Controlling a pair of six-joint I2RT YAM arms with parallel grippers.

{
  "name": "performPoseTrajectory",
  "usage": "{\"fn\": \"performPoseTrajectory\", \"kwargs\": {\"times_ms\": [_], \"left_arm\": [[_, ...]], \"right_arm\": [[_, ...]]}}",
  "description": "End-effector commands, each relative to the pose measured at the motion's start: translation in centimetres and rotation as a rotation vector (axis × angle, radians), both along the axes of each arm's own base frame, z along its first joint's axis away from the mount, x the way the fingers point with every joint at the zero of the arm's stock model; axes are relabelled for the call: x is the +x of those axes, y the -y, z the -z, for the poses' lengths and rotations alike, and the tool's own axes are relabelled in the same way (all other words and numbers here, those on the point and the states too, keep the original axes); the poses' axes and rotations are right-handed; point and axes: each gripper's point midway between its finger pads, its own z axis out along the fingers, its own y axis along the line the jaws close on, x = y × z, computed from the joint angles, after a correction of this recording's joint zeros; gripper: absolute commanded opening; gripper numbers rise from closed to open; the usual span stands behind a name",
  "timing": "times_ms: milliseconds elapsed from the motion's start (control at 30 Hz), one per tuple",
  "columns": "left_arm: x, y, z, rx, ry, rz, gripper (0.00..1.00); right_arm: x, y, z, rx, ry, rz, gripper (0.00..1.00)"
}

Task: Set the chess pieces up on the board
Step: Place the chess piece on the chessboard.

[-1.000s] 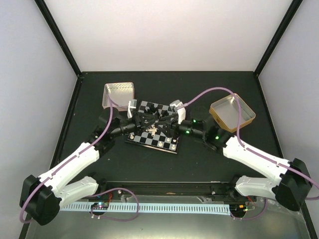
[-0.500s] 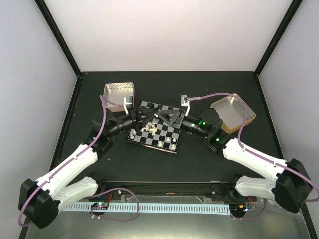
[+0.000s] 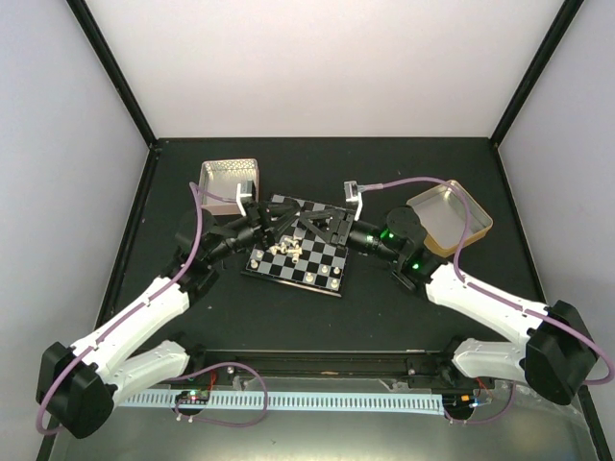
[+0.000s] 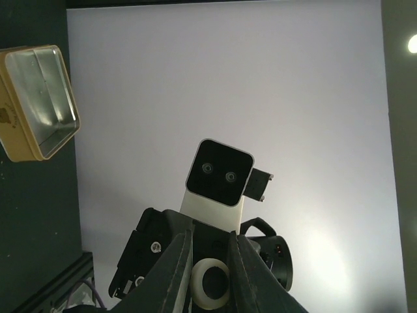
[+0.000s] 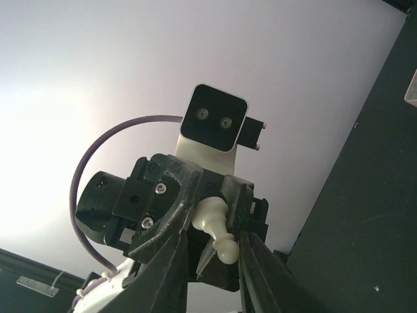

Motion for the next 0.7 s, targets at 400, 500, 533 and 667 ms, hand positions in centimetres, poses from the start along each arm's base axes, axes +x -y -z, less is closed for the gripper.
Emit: {"fn": "performPoseTrajectory", "kwargs": {"times_ms": [400, 500, 533, 667], "left_arm": [[-0.1, -0.2, -2.0, -0.062, 0.029, -0.001, 0.08], [-0.1, -0.2, -1.8, -0.061, 0.024, 0.0, 0.08], [-0.1, -0.2, -1.6, -0.059, 0.022, 0.0, 0.08], [-0.1, -0.2, -0.9, -0.053, 0.012, -0.006, 0.09]], "right_arm": [[0.2, -0.3, -3.9, 0.07, 0.049, -0.013, 0.17], [0.3, -0.7, -3.9, 0.068, 0.037, -0.024, 0.15], [0.4, -0.7, -3.8, 0.066, 0.033, -0.024, 0.13], [0.6, -0.9, -3.4, 0.05, 0.019, -0.021, 0.04]]}}
